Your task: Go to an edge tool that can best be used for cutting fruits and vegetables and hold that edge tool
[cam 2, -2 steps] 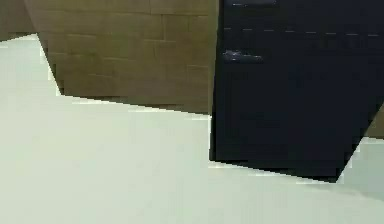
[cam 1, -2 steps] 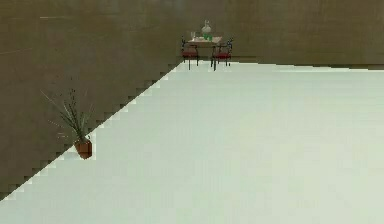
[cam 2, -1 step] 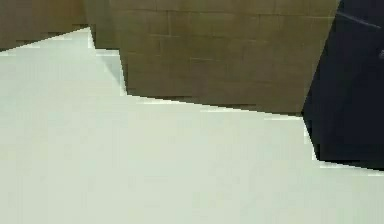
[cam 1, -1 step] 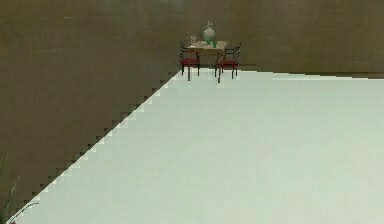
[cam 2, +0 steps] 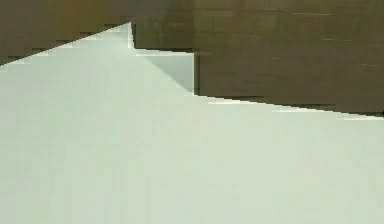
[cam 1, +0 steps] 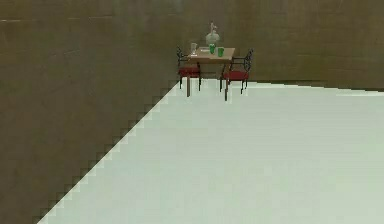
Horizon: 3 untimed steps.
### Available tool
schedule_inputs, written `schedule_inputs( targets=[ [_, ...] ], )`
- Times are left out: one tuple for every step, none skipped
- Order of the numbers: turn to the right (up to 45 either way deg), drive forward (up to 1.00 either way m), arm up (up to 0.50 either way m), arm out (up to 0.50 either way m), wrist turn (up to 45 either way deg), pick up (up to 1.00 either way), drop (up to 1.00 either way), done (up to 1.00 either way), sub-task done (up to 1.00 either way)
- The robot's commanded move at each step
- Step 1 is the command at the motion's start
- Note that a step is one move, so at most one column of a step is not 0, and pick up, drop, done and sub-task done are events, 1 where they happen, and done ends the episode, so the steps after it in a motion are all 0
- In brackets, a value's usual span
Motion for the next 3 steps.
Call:
schedule_inputs(
  targets=[
    [0.0, 1.00, 0.00, 0.00, 0.0, 0.00, 0.00, 0.00, 0.00],
    [0.0, 1.00, 0.00, 0.00, 0.0, 0.00, 0.00, 0.00, 0.00],
    [-3.0, 0.00, 0.00, 0.00, 0.0, 0.00, 0.00, 0.00, 0.00]
  ],
)
